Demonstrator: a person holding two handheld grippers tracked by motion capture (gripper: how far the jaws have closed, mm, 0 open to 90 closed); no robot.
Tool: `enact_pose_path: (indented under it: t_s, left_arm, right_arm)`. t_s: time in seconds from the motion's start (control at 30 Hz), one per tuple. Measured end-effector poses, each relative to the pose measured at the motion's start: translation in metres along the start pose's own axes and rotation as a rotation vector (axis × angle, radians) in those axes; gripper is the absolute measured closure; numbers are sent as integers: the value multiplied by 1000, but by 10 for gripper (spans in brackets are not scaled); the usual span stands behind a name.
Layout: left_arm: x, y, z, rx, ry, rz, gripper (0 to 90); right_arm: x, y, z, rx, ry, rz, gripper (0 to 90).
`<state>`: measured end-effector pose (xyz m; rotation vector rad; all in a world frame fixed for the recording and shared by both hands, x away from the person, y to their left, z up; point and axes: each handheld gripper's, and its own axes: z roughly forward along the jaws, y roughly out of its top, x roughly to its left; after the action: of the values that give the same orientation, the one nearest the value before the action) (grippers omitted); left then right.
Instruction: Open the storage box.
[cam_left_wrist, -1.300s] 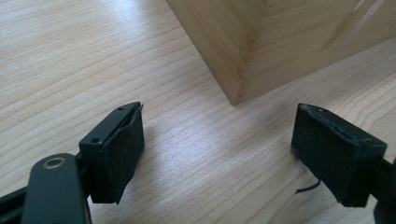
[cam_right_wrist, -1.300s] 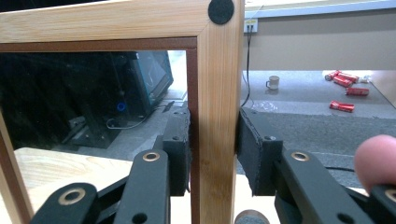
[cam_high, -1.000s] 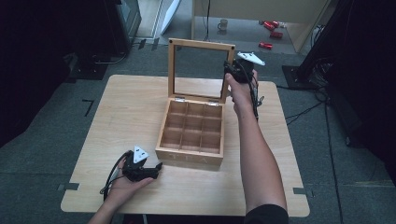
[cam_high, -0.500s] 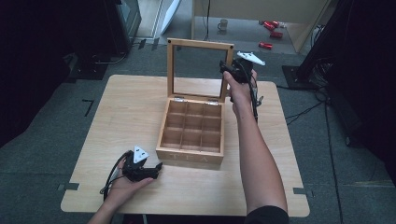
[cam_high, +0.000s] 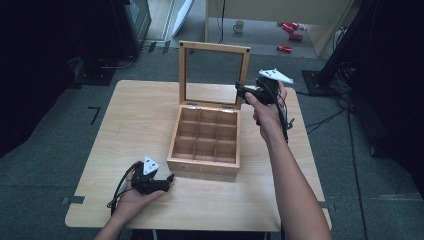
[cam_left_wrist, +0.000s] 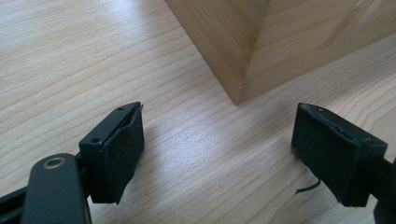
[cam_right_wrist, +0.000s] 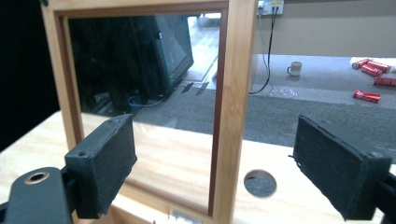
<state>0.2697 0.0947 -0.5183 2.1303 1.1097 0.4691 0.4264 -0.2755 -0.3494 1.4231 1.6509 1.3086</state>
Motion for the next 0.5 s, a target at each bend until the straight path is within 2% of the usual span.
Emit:
enact_pose_path:
  t_s: [0.03, 0.07, 0.2, 0.23, 0.33, 0.37, 0.43, 0.5]
  left_arm:
    - [0, 0, 0, 0, 0, 1, 177]
    - [0, 0, 0, 0, 0, 1, 177]
    - [0, 0, 0, -1, 1, 1, 177]
    - [0, 0, 0, -1, 1, 2, 177]
    - [0, 0, 0, 0, 0, 1, 177]
    - [0, 0, 0, -2, 1, -2, 177]
    - [0, 0, 0, -2, 2, 0, 177]
    - [0, 0, 0, -1, 2, 2, 177]
  right_arm:
    - [0, -5, -9, 5, 0, -15, 125]
    - [0, -5, -9, 5, 0, -15, 125]
    - [-3, -17, -27, 22, -1, -38, 117]
    - [-4, -24, -38, 24, -5, -49, 114]
    - [-6, -30, -46, 27, -5, -57, 112]
    - [-7, -37, -55, 32, -5, -62, 112]
    - [-8, -40, -58, 35, -6, -64, 112]
    - [-11, -49, -71, 37, -4, -65, 112]
